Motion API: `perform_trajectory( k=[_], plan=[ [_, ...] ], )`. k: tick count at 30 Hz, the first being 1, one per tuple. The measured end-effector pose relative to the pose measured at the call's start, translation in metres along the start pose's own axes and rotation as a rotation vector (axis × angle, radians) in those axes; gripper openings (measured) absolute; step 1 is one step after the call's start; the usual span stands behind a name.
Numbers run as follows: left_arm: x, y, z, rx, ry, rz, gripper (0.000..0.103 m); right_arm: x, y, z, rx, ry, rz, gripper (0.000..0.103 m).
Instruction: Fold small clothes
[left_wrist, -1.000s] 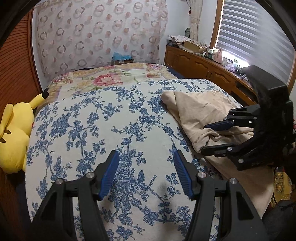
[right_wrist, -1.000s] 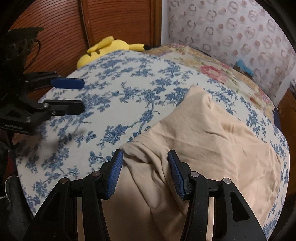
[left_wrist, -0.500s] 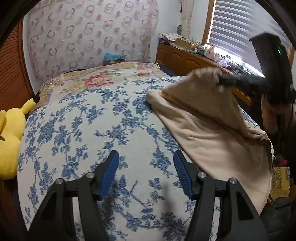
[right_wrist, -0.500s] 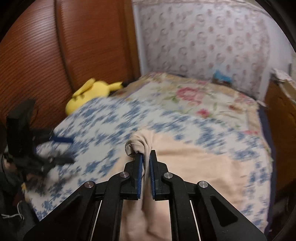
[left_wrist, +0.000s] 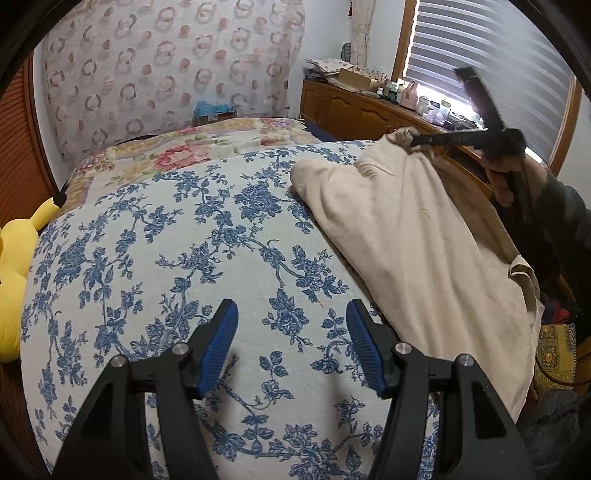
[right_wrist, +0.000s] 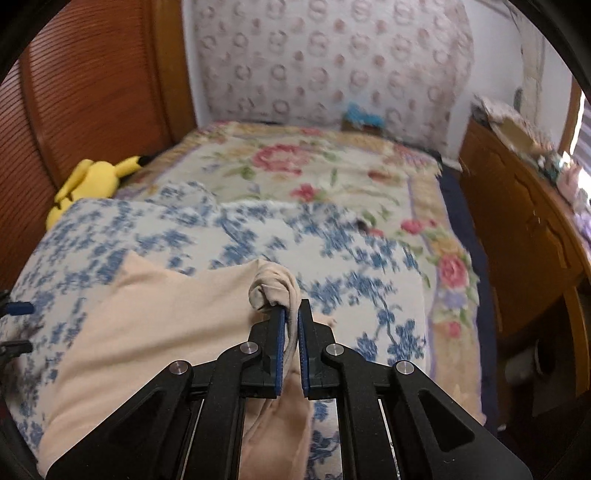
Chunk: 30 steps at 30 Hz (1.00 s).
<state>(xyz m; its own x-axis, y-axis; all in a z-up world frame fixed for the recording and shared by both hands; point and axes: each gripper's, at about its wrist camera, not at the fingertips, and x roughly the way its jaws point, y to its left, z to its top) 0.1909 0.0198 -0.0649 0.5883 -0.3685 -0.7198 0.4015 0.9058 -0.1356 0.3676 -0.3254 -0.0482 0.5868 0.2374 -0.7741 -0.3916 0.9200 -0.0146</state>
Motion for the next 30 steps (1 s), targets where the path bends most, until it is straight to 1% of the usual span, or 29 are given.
perform_trajectory(
  k=[1, 3, 5, 8, 12, 16, 19, 24, 28, 30],
  plan=[
    [0.0, 0.0, 0.0, 0.001, 0.001, 0.0, 0.06, 0.006, -0.002, -0.002, 0.001, 0.024, -0.018, 0.005],
    [0.001, -0.004, 0.0, 0.006, 0.005, -0.001, 0.06, 0.007, -0.005, -0.006, 0.005, 0.027, -0.065, 0.023],
    [0.003, -0.007, -0.001, 0.01, 0.009, -0.004, 0.06, 0.0, -0.008, -0.011, 0.021, 0.016, -0.055, 0.031],
    [0.005, -0.016, -0.001, 0.02, 0.012, -0.009, 0.06, -0.023, -0.008, -0.021, 0.031, -0.009, -0.042, 0.032],
    [0.005, -0.028, -0.002, 0.03, 0.006, -0.018, 0.06, -0.055, 0.002, -0.049, 0.025, -0.005, 0.018, 0.032],
    [0.003, -0.042, -0.003, 0.042, -0.006, -0.028, 0.06, -0.093, 0.016, -0.088, 0.022, -0.008, 0.055, 0.032],
    [-0.003, -0.056, -0.005, 0.06, -0.018, -0.034, 0.06, -0.114, 0.026, -0.117, 0.035, -0.018, 0.064, 0.032],
    [-0.015, -0.077, -0.009, 0.088, -0.039, -0.039, 0.06, -0.127, 0.05, -0.152, 0.044, -0.028, 0.092, 0.032],
    [-0.025, -0.087, -0.016, 0.099, -0.047, -0.037, 0.06, -0.127, 0.071, -0.167, 0.036, -0.039, 0.121, 0.033],
    [-0.03, -0.089, -0.02, 0.101, -0.047, -0.036, 0.06, -0.125, 0.079, -0.172, 0.02, -0.034, 0.114, 0.034]
  ],
)
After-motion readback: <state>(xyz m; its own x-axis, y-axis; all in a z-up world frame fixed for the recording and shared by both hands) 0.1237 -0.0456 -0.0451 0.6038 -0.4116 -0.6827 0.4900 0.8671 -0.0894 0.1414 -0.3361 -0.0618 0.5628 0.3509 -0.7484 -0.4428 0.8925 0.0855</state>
